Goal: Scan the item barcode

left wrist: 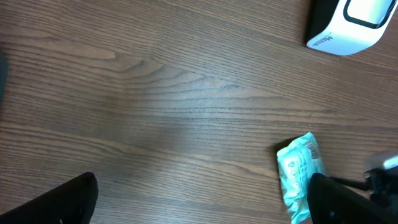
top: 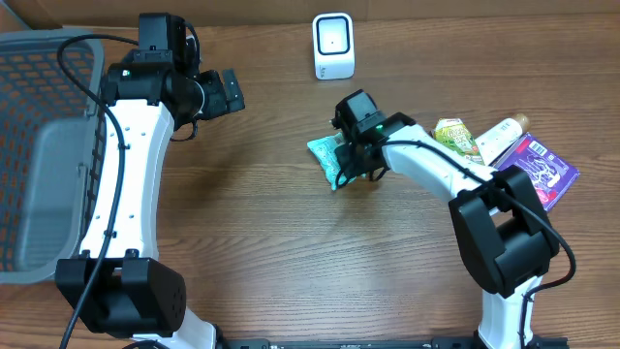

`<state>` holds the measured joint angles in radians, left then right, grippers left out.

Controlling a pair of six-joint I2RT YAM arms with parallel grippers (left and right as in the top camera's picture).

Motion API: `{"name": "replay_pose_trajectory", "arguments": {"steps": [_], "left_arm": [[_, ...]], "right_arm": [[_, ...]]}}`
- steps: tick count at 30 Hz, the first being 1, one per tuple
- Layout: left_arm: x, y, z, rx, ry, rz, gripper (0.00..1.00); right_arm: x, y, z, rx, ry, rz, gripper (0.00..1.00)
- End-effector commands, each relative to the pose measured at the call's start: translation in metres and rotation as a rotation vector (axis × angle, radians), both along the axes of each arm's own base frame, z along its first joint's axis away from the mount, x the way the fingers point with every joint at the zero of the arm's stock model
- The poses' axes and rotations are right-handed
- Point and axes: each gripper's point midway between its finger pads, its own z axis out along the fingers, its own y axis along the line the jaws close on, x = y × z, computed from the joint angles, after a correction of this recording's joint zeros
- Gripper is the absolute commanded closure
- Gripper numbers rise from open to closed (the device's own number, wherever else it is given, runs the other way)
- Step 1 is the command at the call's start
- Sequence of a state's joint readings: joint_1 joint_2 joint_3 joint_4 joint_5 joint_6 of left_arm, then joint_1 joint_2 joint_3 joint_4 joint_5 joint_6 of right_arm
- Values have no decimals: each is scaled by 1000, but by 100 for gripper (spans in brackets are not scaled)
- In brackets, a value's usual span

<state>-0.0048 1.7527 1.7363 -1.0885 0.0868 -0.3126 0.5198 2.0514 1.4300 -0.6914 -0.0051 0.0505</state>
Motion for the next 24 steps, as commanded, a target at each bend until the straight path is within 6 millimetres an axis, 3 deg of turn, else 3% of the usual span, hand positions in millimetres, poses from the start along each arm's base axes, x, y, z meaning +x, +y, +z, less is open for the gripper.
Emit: {"name": "replay_pose_trajectory", "arguments": {"steps": [1, 8, 10, 11, 14, 20, 24], "left_arm": [[1, -2, 11, -11, -28, 2, 0], [1, -2, 11, -11, -28, 2, 0], [1, -2, 11, -11, -28, 2, 0], [1, -2, 11, -11, -28, 2, 0], [1, -2, 11, -11, -28, 2, 0], [1, -2, 11, -11, -28, 2, 0], [1, -2, 11, -11, -28, 2, 0]], "right_arm": [[28, -17, 28, 10, -75, -120, 49], [29, -15, 93, 310, 28, -337, 43], [25, -25, 100, 346, 75, -456, 26], [22, -31, 100, 354, 110, -517, 15], [16, -38, 92, 346, 150, -539, 6], [12, -39, 60, 305, 171, -485, 3], [11, -30, 36, 330, 226, -457, 3]]}}
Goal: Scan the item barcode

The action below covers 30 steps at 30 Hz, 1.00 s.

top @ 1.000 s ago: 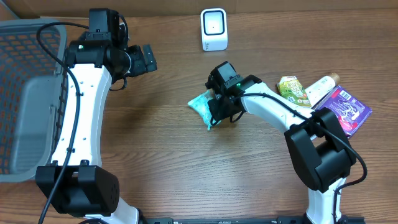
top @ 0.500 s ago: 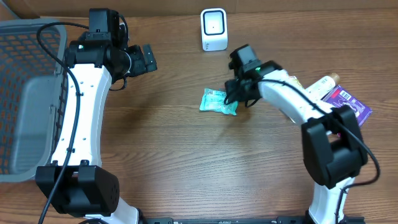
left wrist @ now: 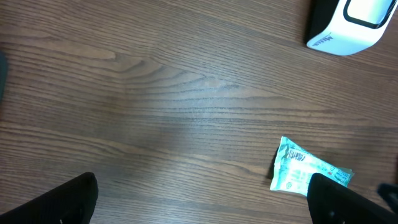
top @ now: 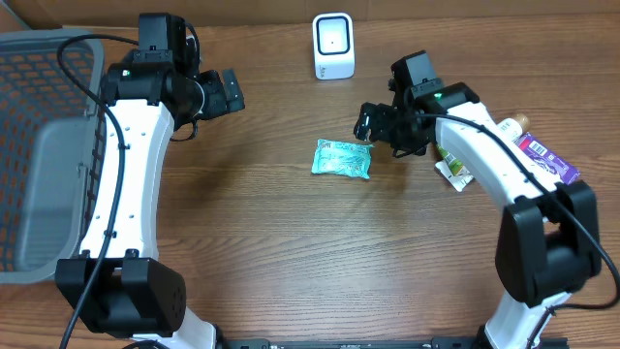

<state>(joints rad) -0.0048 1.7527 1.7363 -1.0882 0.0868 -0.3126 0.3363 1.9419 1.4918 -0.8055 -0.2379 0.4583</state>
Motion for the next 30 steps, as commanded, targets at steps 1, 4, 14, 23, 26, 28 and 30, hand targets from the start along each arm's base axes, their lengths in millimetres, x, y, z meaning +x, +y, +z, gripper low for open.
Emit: {"name": "replay_pose_trajectory", "arguments": {"steps": [1, 4, 14, 23, 26, 28, 30], "left_arm": [[1, -2, 11, -11, -27, 2, 0], [1, -2, 11, -11, -27, 2, 0], [1, -2, 11, -11, -27, 2, 0], [1, -2, 11, -11, -27, 2, 0], [1, -2, 11, -11, -27, 2, 0], [1, -2, 11, -11, -27, 2, 0], [1, -2, 11, -11, -27, 2, 0]], "right_arm": [[-9, 13, -32, 50, 81, 47, 5], [-10, 23, -45, 103, 114, 67, 10], [-6, 36, -68, 176, 118, 71, 31], [-25, 50, -86, 291, 178, 36, 75], [-24, 52, -84, 305, 174, 44, 96], [-22, 57, -78, 340, 157, 72, 96], [-20, 63, -67, 400, 132, 129, 96]]}}
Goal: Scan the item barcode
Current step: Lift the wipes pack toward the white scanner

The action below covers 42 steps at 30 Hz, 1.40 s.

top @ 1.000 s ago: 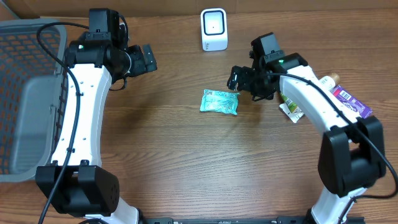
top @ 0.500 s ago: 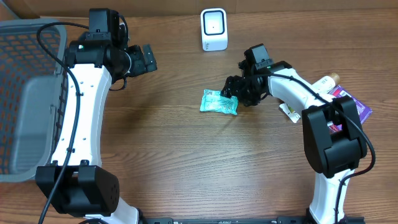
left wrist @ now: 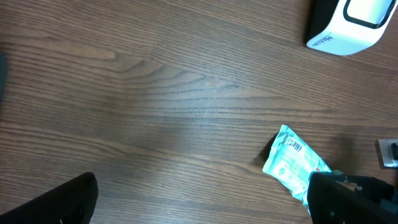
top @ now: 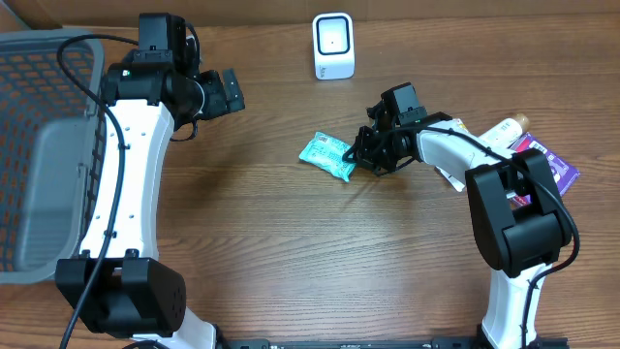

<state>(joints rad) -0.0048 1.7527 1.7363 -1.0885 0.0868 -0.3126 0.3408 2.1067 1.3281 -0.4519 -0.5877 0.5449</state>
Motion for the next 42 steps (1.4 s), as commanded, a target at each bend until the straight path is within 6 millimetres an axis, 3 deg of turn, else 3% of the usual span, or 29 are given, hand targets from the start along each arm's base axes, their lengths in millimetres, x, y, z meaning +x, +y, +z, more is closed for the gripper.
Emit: {"name": "replay_pose_trajectory", "arguments": {"steps": [1, 8, 16, 26, 30, 37, 42], "left_arm": [[1, -2, 11, -11, -28, 2, 0], [1, -2, 11, -11, -28, 2, 0], [1, -2, 11, -11, -28, 2, 0], [1, -2, 11, -11, -28, 2, 0], [1, -2, 11, -11, -28, 2, 0], [1, -2, 11, -11, -28, 2, 0], [1, -2, 11, -11, -28, 2, 0]], "right_arm": [[-5, 12, 12, 115, -30, 97, 96], [-11, 17, 101, 333, -307, 341, 96], [-29, 2, 179, 236, -596, 455, 96], [-48, -29, 258, 43, -834, 396, 96], [-56, -35, 276, 21, -880, 381, 96], [-57, -39, 276, -3, -877, 369, 96], [-40, -53, 272, -73, -820, 215, 96]]}}
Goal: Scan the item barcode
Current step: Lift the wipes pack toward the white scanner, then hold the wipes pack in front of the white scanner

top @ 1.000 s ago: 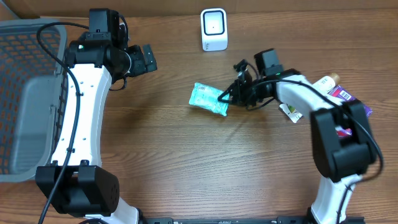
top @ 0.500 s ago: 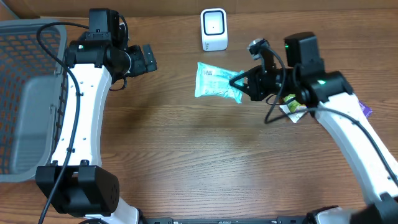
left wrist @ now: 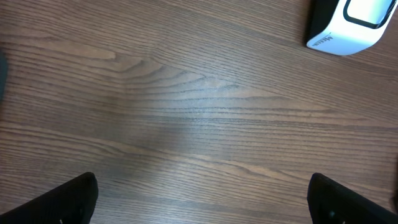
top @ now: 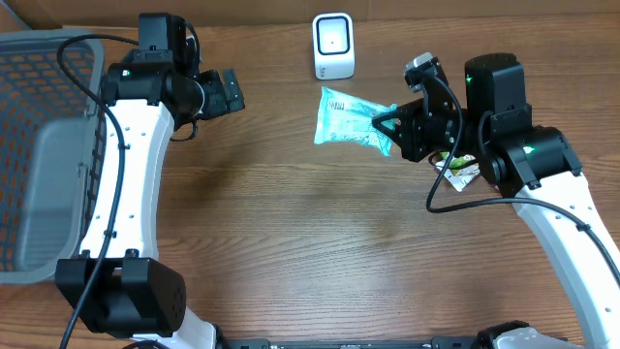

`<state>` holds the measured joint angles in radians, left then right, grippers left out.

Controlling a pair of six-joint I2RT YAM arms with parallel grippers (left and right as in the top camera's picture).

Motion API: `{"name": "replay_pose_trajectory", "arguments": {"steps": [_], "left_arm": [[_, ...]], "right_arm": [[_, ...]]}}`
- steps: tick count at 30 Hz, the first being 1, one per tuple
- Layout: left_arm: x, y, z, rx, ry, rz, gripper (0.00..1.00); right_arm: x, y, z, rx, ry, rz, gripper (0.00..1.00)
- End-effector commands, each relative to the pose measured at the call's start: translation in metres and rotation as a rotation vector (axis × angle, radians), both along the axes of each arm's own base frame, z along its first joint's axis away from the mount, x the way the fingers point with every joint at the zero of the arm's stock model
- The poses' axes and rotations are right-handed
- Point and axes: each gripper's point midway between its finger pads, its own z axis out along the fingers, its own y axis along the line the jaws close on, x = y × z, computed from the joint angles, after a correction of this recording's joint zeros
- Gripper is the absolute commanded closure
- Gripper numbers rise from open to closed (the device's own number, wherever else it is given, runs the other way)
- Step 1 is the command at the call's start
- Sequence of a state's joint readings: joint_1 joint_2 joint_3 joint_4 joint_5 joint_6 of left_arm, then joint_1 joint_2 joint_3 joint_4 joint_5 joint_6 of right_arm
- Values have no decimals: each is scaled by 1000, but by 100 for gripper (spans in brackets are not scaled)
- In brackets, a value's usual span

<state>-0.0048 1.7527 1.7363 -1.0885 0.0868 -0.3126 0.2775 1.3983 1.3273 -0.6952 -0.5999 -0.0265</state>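
A teal snack packet [top: 349, 118] hangs above the table, just below and right of the white barcode scanner [top: 333, 46]. My right gripper [top: 390, 125] is shut on the packet's right end. At the back left, my left gripper [top: 231, 91] stands open and holds nothing. The left wrist view shows its dark fingertips [left wrist: 62, 200] wide apart over bare wood, with the scanner [left wrist: 348, 25] in the top right corner. The packet does not appear in that view.
A grey mesh basket [top: 39, 145] fills the left edge of the table. A green and white packet [top: 461, 171] peeks out from under my right arm at the right.
The packet lay on the table with my right gripper at its right end. Now it is off the table in that gripper, higher and nearer the scanner, and gone from the left wrist view.
My right gripper was first over the packet on the table. Then the packet lay flat and turned, with the gripper apart to its right. Then the gripper was at the packet's right end, and now holds it up by the scanner. The left arm stayed still.
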Motion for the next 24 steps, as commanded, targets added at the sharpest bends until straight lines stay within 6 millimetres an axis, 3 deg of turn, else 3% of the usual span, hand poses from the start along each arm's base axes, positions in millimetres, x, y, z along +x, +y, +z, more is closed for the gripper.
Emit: {"name": "replay_pose_trajectory", "arguments": {"steps": [1, 7, 12, 19, 24], "left_arm": [[1, -2, 11, -11, -28, 2, 0], [1, -2, 11, -11, -28, 2, 0], [1, -2, 11, -11, -28, 2, 1], [1, -2, 11, -11, -28, 2, 0], [1, -2, 11, -11, -28, 2, 0]], "right_arm": [[16, -15, 7, -7, 11, -169, 96], [58, -52, 14, -97, -43, -455, 97], [101, -59, 25, -226, -102, -561, 97], [164, -42, 29, -629, -345, -661, 96], [195, -15, 16, -1001, -591, -549, 96]]}}
